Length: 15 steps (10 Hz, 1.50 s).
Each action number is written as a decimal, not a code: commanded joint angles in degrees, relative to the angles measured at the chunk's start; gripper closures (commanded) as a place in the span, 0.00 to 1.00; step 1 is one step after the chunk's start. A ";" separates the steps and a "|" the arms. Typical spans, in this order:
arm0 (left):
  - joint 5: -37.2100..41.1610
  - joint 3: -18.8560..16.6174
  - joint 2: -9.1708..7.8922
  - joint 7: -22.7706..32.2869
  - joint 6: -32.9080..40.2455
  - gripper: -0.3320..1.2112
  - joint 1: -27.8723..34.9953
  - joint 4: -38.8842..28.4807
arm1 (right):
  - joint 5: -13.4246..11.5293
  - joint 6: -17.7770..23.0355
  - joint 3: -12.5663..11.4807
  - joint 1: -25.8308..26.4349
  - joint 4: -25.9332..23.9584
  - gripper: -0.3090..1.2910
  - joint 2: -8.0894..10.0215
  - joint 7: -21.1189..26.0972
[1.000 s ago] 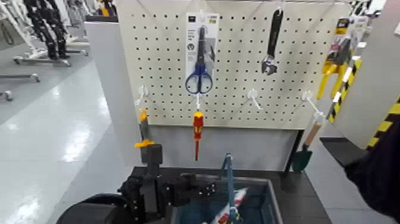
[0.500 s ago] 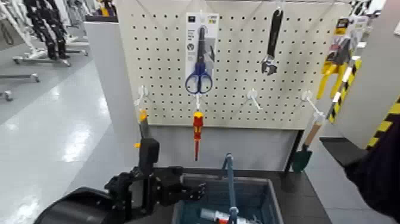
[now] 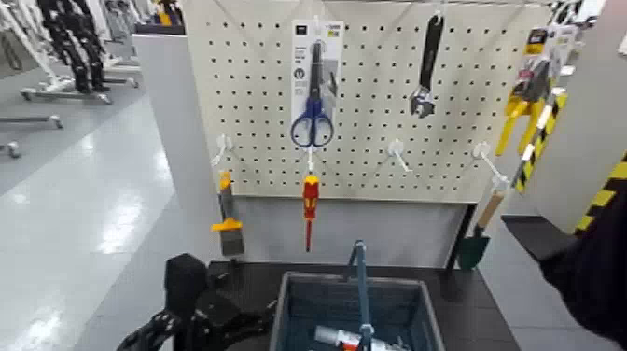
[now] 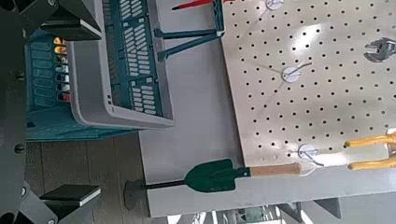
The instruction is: Put the red glue tube into the crate.
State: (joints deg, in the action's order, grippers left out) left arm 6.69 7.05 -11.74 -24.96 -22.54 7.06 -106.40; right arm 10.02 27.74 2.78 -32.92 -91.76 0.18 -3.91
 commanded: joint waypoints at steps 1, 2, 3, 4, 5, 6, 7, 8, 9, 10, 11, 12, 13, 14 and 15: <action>-4.32 -0.45 -0.30 8.78 15.16 0.19 7.97 -0.48 | 0.44 -0.41 -0.06 -0.31 -0.09 0.28 -6.42 -0.31; -4.05 -0.98 -0.30 13.35 18.32 0.19 11.92 -1.44 | 0.53 0.30 -0.06 -0.39 0.18 0.28 -6.42 -0.31; -5.28 -1.33 -0.47 19.95 22.36 0.19 15.70 -3.20 | 0.79 1.70 -0.14 -0.57 0.79 0.28 -6.68 -0.22; -5.90 -0.89 -1.00 26.36 29.13 0.20 19.04 -2.94 | 0.88 2.76 -0.41 -0.75 1.32 0.28 -7.12 -0.31; -5.81 -1.16 -1.44 29.17 32.12 0.23 21.76 -3.20 | 0.97 3.20 -0.50 -1.01 1.50 0.28 -7.38 -0.22; -5.90 -1.16 -1.97 29.35 32.82 0.23 22.55 -3.55 | 0.97 3.37 -0.76 -1.27 1.41 0.28 -7.47 -0.22; -5.81 -1.24 -2.93 28.91 34.49 0.23 22.64 -3.11 | 0.97 3.81 -0.85 -1.45 1.32 0.28 -7.29 -0.04; -5.11 -0.63 -3.73 29.53 34.41 0.25 22.64 -2.76 | 0.97 3.73 -0.85 -1.36 1.32 0.28 -7.03 0.04; -5.37 -0.98 -3.55 29.26 34.67 0.25 22.73 -2.59 | 0.79 3.55 -0.94 -1.54 1.14 0.28 -7.12 0.31; -5.28 -1.60 -3.55 28.65 35.28 0.25 23.17 -1.88 | 0.53 3.37 -0.85 -1.54 1.06 0.28 -7.03 0.84; -5.37 -1.68 -3.46 28.65 35.55 0.25 23.17 -1.79 | 0.09 3.37 -0.85 -1.54 0.97 0.28 -7.12 0.75; -5.37 -1.60 -3.46 28.56 35.20 0.25 23.08 -1.79 | -0.27 3.20 -0.85 -1.45 0.88 0.28 -6.94 0.57; -5.46 -1.51 -3.64 28.30 35.11 0.25 22.91 -1.88 | -0.27 3.20 -0.85 -1.45 0.88 0.27 -6.86 0.31; -5.46 -1.51 -3.64 28.03 34.85 0.25 22.82 -1.88 | -0.27 3.20 -0.76 -1.36 0.97 0.27 -6.77 0.31; -5.55 -1.51 -3.55 27.86 34.85 0.25 22.82 -1.88 | -0.27 2.76 -0.94 -1.10 0.97 0.26 -6.77 -0.66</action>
State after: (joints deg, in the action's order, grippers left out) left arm 1.18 5.54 -15.35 2.92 12.35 29.89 -108.26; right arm 9.76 30.71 1.96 -34.14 -90.79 0.18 -4.45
